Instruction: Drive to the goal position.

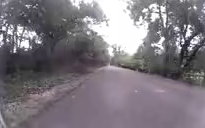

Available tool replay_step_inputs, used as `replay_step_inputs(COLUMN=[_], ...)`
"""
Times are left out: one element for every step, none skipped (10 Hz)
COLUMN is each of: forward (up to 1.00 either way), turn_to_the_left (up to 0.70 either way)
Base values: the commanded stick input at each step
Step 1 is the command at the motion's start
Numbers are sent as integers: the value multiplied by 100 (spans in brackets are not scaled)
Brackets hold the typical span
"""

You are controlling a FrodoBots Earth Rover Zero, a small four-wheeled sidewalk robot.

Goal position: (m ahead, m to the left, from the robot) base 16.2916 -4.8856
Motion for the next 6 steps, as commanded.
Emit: replay_step_inputs(forward=[70, 70, 70, 70, 70, 70], turn_to_the_left=[0, 0, 0, 0, 0, 0])
